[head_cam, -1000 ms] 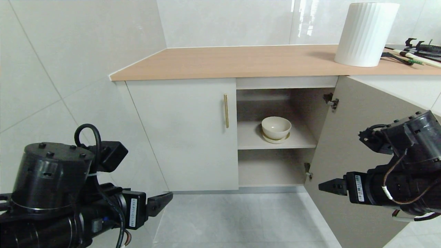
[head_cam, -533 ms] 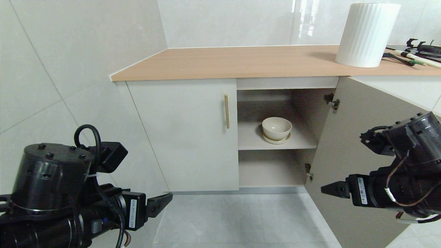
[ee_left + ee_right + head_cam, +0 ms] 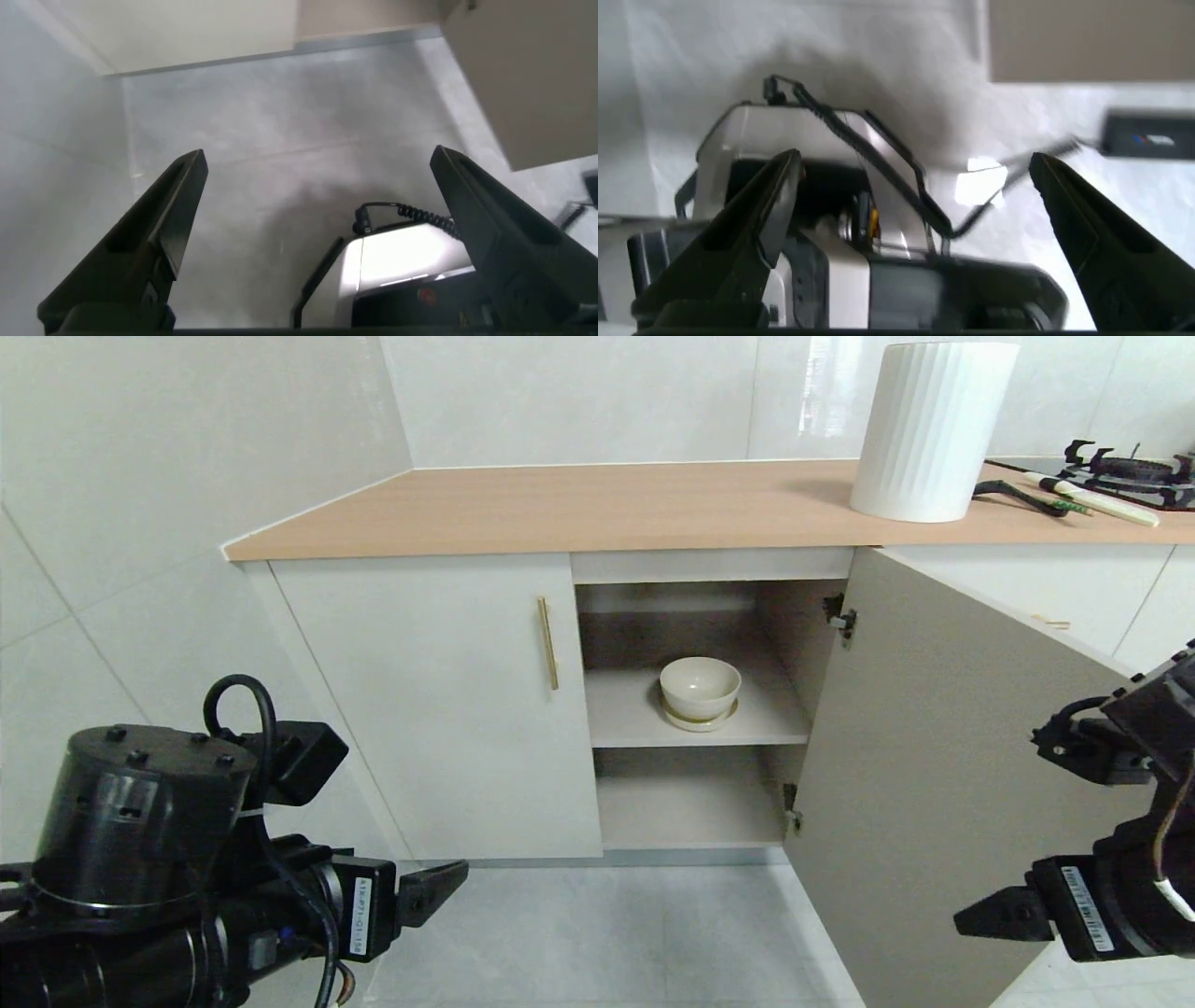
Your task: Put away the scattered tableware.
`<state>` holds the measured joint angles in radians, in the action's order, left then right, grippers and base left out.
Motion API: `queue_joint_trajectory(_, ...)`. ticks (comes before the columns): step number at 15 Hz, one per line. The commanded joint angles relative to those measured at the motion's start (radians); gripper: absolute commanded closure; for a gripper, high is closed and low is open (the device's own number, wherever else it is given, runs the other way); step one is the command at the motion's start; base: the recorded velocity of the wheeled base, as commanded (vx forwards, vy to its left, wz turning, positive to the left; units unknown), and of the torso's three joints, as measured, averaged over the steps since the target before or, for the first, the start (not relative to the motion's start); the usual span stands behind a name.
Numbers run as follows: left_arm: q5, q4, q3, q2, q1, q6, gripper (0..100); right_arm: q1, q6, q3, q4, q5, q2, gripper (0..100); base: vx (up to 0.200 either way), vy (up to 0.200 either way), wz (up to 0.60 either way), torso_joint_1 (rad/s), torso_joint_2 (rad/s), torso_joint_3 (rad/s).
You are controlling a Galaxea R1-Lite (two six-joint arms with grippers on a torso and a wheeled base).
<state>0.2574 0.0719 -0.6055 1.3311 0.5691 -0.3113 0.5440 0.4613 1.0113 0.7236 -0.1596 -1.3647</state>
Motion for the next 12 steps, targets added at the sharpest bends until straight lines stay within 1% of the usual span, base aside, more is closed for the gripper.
queue_joint_trajectory(1,0.000,0.000,0.001,0.002,0.000,0.000,0,-0.003,-0.001,0.024,0.042,-0.003,0.042,0,0.000,0.000,0.00,0.000,0.00,0.000)
queue_joint_trajectory(2,0.000,0.000,0.001,0.000,0.000,0.000,0,-0.010,-0.003,0.021,0.069,-0.005,0.067,0,0.000,0.000,0.00,0.000,0.00,0.000)
queue_joint_trajectory(4,0.000,0.000,0.003,0.002,0.000,0.001,0,-0.072,-0.052,0.032,0.142,-0.006,0.118,0,0.000,0.000,0.00,0.000,0.00,0.000)
queue_joint_trajectory(5,0.000,0.000,0.004,0.007,0.000,0.001,0,-0.099,-0.073,0.067,0.191,-0.003,0.153,0,0.000,0.000,0.00,0.000,0.00,0.000)
queue_joint_trajectory(7,-0.001,0.002,0.004,0.003,0.000,0.001,0,-0.118,-0.070,0.072,0.272,-0.003,0.208,0,0.000,0.000,0.00,0.000,0.00,0.000)
queue_joint_trajectory(9,-0.001,0.002,0.001,0.002,0.000,0.003,0,-0.217,-0.076,0.046,0.283,-0.008,0.239,0,0.000,0.000,0.00,0.000,0.00,0.000)
queue_joint_trajectory(10,-0.001,0.002,0.004,0.007,0.006,0.011,0,-0.292,-0.084,0.044,0.283,-0.008,0.242,0,0.000,0.000,0.00,0.000,0.00,0.000)
queue_joint_trajectory(11,-0.001,0.002,0.004,0.008,0.006,0.014,0,-0.312,-0.092,0.044,0.280,-0.008,0.239,0,0.000,0.000,0.00,0.000,0.00,0.000)
queue_joint_trajectory(12,-0.001,0.000,0.006,0.007,0.008,0.015,0,-0.354,-0.098,0.046,0.277,-0.009,0.230,0,0.000,-0.200,0.00,0.002,0.01,0.002)
